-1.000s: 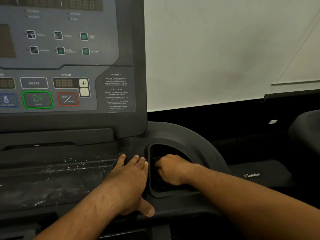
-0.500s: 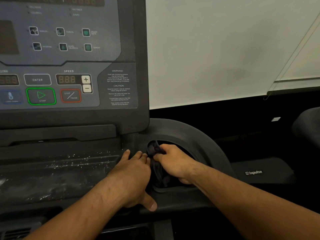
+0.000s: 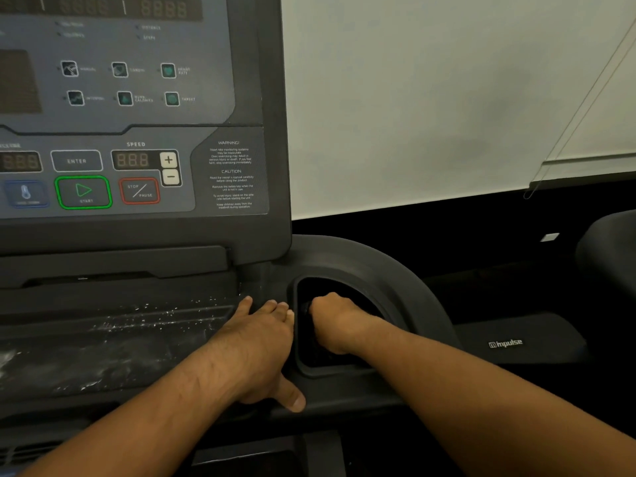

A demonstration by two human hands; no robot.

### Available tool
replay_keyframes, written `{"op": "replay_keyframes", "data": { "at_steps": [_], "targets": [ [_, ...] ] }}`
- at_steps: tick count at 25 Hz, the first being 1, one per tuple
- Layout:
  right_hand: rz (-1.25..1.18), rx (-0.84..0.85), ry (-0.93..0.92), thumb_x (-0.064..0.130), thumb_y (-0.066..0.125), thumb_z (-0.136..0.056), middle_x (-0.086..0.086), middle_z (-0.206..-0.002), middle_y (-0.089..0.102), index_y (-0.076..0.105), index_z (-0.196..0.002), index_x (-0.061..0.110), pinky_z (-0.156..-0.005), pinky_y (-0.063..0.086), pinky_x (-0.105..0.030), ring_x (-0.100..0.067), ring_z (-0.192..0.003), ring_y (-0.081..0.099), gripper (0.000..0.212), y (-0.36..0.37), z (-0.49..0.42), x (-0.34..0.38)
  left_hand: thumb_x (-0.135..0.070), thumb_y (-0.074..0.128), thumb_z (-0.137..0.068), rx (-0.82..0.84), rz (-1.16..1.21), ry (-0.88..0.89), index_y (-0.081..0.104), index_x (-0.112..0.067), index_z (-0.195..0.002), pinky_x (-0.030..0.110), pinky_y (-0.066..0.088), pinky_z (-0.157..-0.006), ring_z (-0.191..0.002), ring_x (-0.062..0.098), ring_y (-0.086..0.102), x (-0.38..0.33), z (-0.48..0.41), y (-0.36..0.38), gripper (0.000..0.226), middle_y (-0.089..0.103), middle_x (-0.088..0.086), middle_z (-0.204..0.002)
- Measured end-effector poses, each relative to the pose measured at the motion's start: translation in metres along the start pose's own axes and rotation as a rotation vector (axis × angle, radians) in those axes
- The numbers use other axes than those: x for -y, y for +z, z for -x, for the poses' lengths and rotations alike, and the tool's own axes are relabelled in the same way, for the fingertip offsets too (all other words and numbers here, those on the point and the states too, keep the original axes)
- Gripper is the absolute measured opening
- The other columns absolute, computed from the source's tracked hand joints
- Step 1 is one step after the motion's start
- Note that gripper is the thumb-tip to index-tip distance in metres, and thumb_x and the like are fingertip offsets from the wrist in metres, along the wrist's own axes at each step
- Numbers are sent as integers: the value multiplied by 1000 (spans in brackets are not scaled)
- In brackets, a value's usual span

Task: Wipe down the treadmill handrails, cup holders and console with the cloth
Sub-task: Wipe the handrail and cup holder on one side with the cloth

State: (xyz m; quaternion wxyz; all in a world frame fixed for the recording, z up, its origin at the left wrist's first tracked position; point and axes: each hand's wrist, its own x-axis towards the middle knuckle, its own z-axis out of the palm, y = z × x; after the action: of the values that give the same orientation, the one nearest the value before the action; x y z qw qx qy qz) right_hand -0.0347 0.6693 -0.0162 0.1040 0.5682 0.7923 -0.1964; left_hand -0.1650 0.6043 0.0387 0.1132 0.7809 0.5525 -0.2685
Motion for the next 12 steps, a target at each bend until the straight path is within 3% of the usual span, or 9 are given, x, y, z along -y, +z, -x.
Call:
{"op": "replay_keyframes", "data": {
  "at_steps": [7,9,12],
  "targets": [
    [373,251,91,3,59,-88,-9,-74,46,62,-112,3,-70,49,-34,-26,-77,58,23,-2,9,-7,-71,63,-74,1,51,8,-7,-9,-154,48,-5,-121,-150,18,-9,3,0,3,122,-9,4,-164],
    [380,283,82,1,60,-87,-12,-80,52,62,-113,1,-71,49,-33,-29,-89,63,26,-4,12,-8,-70,63,-74,3,56,3,-7,-10,-154,47,-6,-121,-150,18,-10,3,1,4,122,-10,4,-164],
    [195,101,80,5,58,-90,-14,-101,59,60,-115,4,-70,49,-33,-30,-92,63,25,-4,11,-14,-71,63,-73,-2,3,6,-5,-7,-154,48,-4,-121,-150,21,-10,0,-3,1,124,-7,7,-164]
  ]
}}
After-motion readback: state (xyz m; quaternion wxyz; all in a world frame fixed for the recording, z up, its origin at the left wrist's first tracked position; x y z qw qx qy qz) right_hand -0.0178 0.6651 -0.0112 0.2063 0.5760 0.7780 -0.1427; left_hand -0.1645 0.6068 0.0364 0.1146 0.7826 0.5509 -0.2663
